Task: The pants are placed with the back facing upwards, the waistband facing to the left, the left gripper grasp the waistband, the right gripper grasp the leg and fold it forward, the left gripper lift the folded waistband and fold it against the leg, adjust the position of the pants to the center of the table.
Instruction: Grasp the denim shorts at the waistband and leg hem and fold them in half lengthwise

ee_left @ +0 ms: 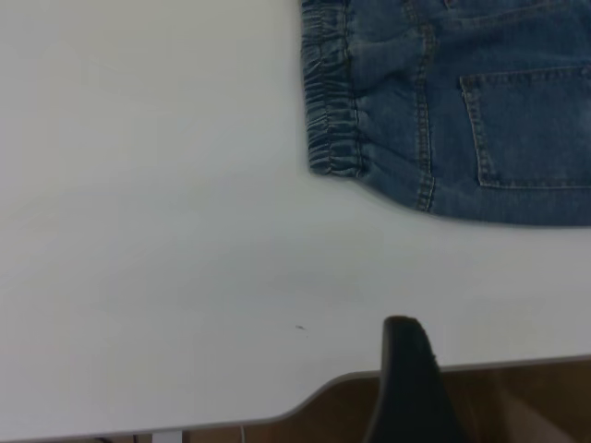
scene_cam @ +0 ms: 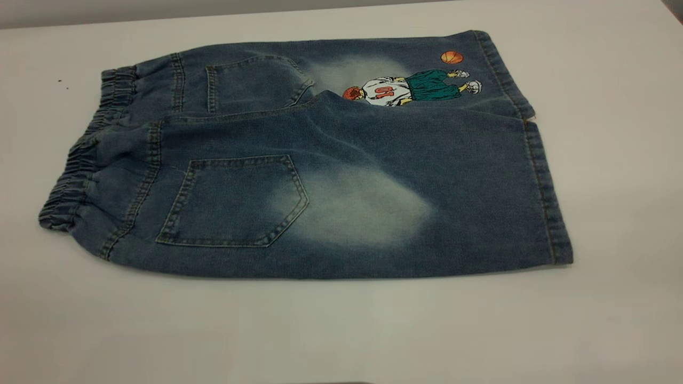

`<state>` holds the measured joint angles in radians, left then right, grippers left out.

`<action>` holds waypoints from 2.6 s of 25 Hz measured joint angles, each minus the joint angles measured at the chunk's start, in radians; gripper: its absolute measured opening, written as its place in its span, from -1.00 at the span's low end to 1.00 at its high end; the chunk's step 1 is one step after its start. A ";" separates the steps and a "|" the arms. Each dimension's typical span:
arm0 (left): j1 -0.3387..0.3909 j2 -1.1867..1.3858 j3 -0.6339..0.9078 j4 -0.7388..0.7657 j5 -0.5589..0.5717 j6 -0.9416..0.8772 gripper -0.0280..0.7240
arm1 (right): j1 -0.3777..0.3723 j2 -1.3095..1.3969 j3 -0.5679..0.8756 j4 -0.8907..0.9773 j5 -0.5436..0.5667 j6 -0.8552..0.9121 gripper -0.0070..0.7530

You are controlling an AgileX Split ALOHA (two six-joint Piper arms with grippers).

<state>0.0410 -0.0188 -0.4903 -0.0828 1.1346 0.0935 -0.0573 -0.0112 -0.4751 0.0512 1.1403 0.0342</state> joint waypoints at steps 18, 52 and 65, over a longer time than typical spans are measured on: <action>0.000 0.000 0.000 0.000 0.000 0.000 0.17 | 0.000 0.000 0.000 0.000 0.000 0.000 0.27; -0.048 1.194 -0.207 -0.152 -0.482 -0.106 0.44 | 0.000 0.615 -0.180 0.180 -0.181 -0.081 0.60; 0.012 1.691 -0.270 -0.134 -0.664 -0.103 0.44 | 0.000 0.619 -0.180 0.286 -0.189 -0.195 0.58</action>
<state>0.0529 1.6726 -0.7601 -0.2165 0.4705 -0.0097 -0.0573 0.6082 -0.6555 0.3374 0.9512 -0.1608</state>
